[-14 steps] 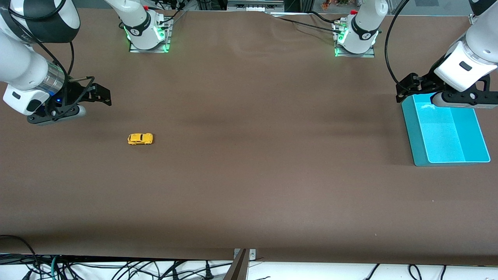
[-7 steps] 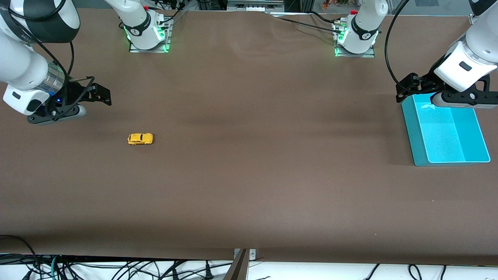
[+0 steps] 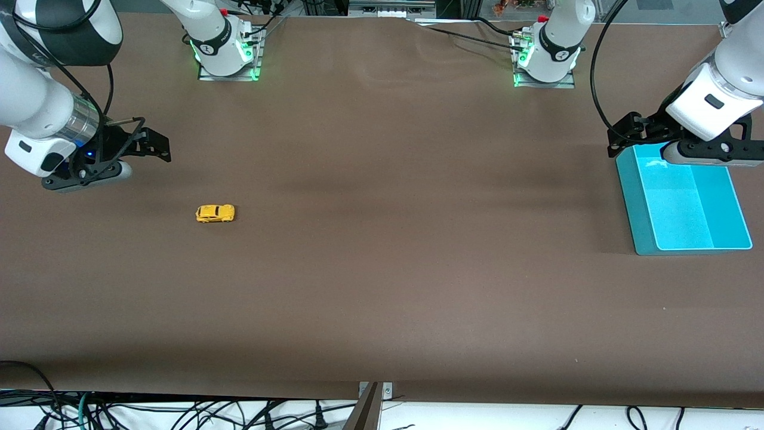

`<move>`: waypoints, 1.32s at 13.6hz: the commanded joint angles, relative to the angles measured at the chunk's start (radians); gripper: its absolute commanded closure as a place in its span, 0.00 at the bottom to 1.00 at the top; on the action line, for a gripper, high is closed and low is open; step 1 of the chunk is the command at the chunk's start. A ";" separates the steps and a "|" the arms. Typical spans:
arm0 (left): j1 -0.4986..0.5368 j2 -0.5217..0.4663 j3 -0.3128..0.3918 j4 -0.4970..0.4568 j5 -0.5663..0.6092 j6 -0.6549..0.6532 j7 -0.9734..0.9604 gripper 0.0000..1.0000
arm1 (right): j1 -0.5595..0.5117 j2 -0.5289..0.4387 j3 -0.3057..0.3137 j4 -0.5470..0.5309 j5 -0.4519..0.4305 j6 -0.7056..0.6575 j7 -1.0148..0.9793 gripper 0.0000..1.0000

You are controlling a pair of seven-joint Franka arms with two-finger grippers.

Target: Wind and store yellow beetle car

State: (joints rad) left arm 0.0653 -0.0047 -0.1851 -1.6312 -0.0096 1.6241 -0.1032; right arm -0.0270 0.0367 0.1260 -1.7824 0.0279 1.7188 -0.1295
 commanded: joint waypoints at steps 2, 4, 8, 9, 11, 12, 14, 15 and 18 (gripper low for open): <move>0.002 0.015 -0.001 0.036 -0.018 -0.027 0.008 0.00 | -0.005 0.002 0.000 0.014 0.003 -0.018 -0.013 0.00; 0.002 0.012 0.001 0.034 -0.018 -0.030 0.011 0.00 | -0.005 -0.004 0.000 0.017 0.004 -0.019 -0.013 0.00; 0.001 0.015 -0.001 0.039 -0.016 -0.036 0.010 0.00 | -0.005 -0.020 0.000 0.015 0.003 -0.024 -0.013 0.00; 0.001 0.015 -0.001 0.040 -0.018 -0.036 0.008 0.00 | -0.005 -0.023 0.000 0.015 0.004 -0.030 -0.012 0.00; 0.001 0.017 -0.001 0.040 -0.016 -0.036 0.010 0.00 | -0.005 -0.026 0.000 0.017 0.004 -0.030 -0.013 0.00; -0.001 0.017 -0.001 0.040 -0.016 -0.036 0.008 0.00 | -0.005 -0.026 0.000 0.017 0.003 -0.030 -0.013 0.00; -0.004 0.017 -0.001 0.040 -0.016 -0.036 0.008 0.00 | -0.005 -0.031 0.000 0.017 0.003 -0.030 -0.015 0.00; -0.004 0.017 -0.001 0.040 -0.016 -0.036 0.008 0.00 | -0.005 -0.031 0.000 0.015 0.003 -0.047 -0.018 0.00; -0.004 0.015 -0.001 0.042 -0.018 -0.036 0.007 0.00 | -0.005 -0.028 0.004 -0.058 0.003 -0.036 -0.221 0.00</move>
State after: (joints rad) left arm 0.0646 -0.0046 -0.1863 -1.6270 -0.0096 1.6111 -0.1032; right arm -0.0266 0.0160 0.1267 -1.7897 0.0279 1.6728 -0.2130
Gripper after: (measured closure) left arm 0.000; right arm 0.000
